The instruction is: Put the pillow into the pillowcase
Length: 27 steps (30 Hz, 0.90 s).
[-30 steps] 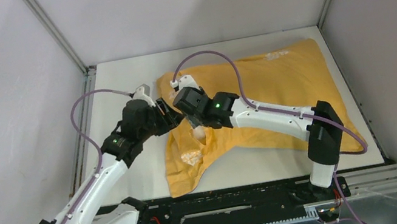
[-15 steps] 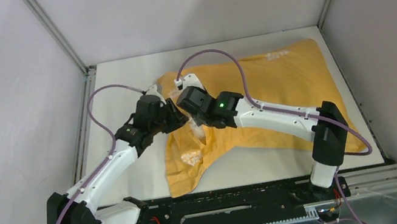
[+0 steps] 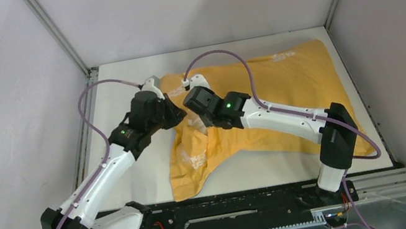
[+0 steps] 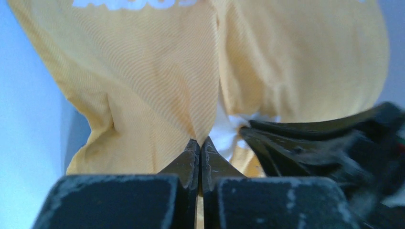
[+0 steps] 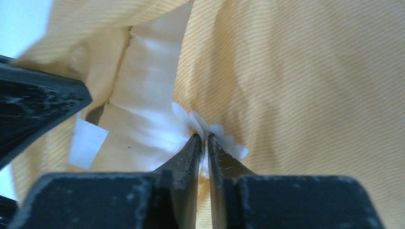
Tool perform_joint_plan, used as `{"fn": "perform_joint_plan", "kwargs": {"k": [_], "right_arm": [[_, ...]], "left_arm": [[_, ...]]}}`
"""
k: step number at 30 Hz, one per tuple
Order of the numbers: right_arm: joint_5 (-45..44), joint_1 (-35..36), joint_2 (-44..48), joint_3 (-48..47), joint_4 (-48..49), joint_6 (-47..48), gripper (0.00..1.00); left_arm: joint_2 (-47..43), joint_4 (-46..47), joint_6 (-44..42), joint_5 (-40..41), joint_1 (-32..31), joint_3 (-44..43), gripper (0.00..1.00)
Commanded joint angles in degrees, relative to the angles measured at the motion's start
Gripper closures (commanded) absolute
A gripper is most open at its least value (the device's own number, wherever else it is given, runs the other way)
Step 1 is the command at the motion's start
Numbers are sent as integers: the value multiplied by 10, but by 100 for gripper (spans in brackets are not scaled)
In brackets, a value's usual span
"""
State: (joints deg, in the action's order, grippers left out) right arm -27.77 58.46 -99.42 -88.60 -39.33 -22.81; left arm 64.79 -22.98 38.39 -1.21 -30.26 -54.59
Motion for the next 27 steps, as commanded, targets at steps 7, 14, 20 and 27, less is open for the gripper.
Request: {"fn": "perform_joint_plan", "kwargs": {"k": [7,14,20,27], "right_arm": [[64,-27,97,-29,26,-10,100],[145,-65,173,-45,51,-27,100],[201,-61,185,-53,63,-35,100],[217,-54,179,-51,68,-46,100]], "left_arm": [[24,27,-12,-47,-2,-110,100],[71,83,20,-88,-2,-127,100],[143,196,59,-160,-8,-138,100],[270,317,126,-173,-17,-113,100]]}}
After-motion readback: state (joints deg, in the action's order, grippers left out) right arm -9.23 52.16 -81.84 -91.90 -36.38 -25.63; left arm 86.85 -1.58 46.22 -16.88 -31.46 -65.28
